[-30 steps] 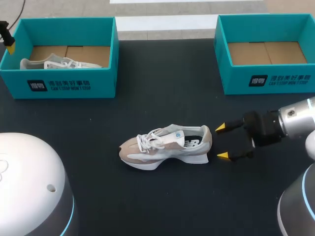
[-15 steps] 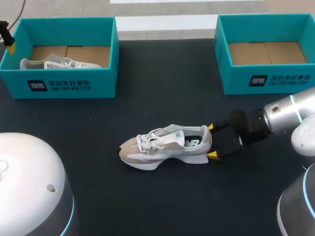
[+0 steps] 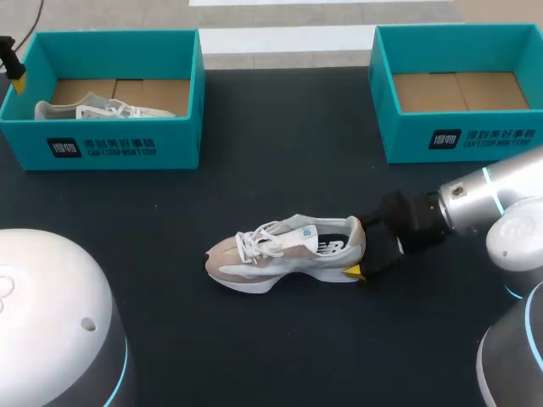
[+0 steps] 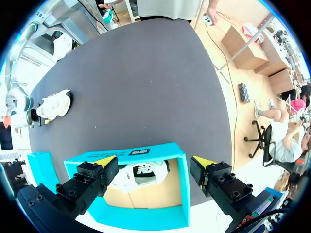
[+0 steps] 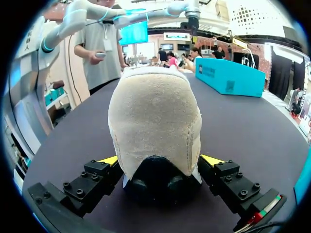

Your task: Take the shoe out of the shoebox, open the shoe tongue, remove and reinsert the insole, then place the shoe into the shoebox

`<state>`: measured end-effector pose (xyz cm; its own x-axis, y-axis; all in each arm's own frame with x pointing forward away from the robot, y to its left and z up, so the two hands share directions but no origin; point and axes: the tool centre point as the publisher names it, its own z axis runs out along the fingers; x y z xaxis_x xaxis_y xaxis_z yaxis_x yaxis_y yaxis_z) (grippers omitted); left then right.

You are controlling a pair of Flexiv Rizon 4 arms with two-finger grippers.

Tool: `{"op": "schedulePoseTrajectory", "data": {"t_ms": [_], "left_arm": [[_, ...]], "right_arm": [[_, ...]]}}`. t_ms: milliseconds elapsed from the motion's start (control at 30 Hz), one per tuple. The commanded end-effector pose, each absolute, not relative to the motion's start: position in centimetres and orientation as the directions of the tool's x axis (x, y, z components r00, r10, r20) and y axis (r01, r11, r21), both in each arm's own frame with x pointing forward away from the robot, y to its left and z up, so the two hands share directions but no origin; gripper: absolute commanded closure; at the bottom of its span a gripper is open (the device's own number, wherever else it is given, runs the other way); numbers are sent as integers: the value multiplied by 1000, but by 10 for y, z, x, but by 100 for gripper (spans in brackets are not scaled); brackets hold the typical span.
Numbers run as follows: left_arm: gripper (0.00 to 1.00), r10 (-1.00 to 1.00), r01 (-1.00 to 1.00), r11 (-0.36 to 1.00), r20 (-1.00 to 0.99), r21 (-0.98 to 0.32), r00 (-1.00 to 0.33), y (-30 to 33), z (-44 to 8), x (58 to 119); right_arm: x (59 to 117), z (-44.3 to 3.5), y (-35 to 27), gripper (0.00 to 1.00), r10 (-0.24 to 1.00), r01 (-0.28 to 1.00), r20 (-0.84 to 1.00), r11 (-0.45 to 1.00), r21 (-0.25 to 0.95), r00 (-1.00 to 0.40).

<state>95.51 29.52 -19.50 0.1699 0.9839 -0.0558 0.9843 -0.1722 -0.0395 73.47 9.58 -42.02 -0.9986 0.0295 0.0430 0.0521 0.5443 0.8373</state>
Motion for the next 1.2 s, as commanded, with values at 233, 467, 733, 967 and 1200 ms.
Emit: {"op": "schedulePoseTrajectory", "data": {"t_ms": [233,467,733,967,1200], "left_arm": [[0,984,984,-172,-52,-37,170,295,-195,954],[0,984,984,-172,-52,-37,170,295,-195,954],[0,984,984,-172,-52,-37,170,295,-195,954],[0,984,984,-172,-52,-37,170,295,-195,954],[0,984,984,-172,-52,-37,170,295,-195,954]], "right_arm": [[737,-433,115,0,37,53,39,521,852,-999],[738,-436,122,4,39,53,38,520,853,-999],[738,-437,125,100,43,59,43,519,853,-998],[738,-437,125,100,43,59,43,519,853,-998],[738,-437,125,100,43,59,43,519,853,-998]]}}
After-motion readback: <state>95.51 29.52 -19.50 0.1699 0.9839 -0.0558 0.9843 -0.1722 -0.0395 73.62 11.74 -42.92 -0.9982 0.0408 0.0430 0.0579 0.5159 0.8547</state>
